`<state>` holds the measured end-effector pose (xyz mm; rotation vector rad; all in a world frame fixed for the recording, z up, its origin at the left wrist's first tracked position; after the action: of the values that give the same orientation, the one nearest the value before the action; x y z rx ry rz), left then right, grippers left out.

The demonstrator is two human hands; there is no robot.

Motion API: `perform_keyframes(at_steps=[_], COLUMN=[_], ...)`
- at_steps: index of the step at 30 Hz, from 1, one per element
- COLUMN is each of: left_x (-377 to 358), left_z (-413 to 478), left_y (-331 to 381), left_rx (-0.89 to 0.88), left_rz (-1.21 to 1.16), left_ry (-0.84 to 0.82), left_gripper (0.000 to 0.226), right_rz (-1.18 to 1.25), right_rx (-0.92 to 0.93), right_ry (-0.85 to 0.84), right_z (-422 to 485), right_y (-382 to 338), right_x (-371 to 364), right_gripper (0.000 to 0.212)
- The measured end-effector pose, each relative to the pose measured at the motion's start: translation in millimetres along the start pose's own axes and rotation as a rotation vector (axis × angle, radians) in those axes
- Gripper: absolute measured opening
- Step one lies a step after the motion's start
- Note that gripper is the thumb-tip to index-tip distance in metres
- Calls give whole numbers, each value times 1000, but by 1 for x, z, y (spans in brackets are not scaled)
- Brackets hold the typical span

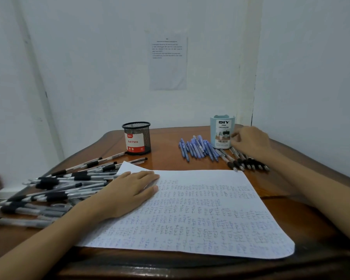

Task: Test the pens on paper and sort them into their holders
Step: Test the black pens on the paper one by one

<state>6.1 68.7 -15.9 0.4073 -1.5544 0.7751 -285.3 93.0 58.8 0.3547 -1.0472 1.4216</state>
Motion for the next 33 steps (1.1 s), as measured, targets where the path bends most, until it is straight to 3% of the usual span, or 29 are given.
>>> perform_keyframes(at_steps=[2, 5, 8, 12, 19, 24, 26, 29, 33], left_x=[2, 9, 23, 37, 13, 10, 12, 14, 14], left_z=[-1, -5, -14, -33, -78, -85, -87, -89, -89], left_y=[0, -1, -3, -7, -5, -9, -8, -8, -9], left_rx=[7, 10, 17, 30, -31, -30, -36, -23, -21], left_rz=[-24, -76, -108, -120, -229, -314, -319, -336, -345], left_ry=[8, 48, 154, 250, 192, 188, 207, 212, 223], left_gripper=[52, 48, 38, 34, 38, 40, 39, 38, 37], right_rz=[125, 337, 318, 271, 100, 291, 329, 267, 367], right_rx=[142, 312, 441, 504, 570, 684, 713, 661, 580], right_ry=[-91, -399, -596, -609, -590, -523, -581, -703, -680], right_z=[-14, -52, -83, -86, -81, -67, -70, -74, -71], right_y=[-40, -101, -130, -131, -162, -251, -275, -281, -270], right_x=[-14, -55, -83, -89, -92, -88, -96, -125, -131], right_gripper=[27, 39, 49, 39, 19, 25, 24, 22, 17])
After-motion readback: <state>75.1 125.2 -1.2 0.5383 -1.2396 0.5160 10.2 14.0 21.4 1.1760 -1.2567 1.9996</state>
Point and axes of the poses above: each hand's wrist, its own z-axis towards the middle knuckle, its own x-axis out of the back of the hand, y = z × x, the point moved 9 cm from there along z, towards the middle knuckle, and after that the axes turned 13 degrees about z, right-handed, at the moved point
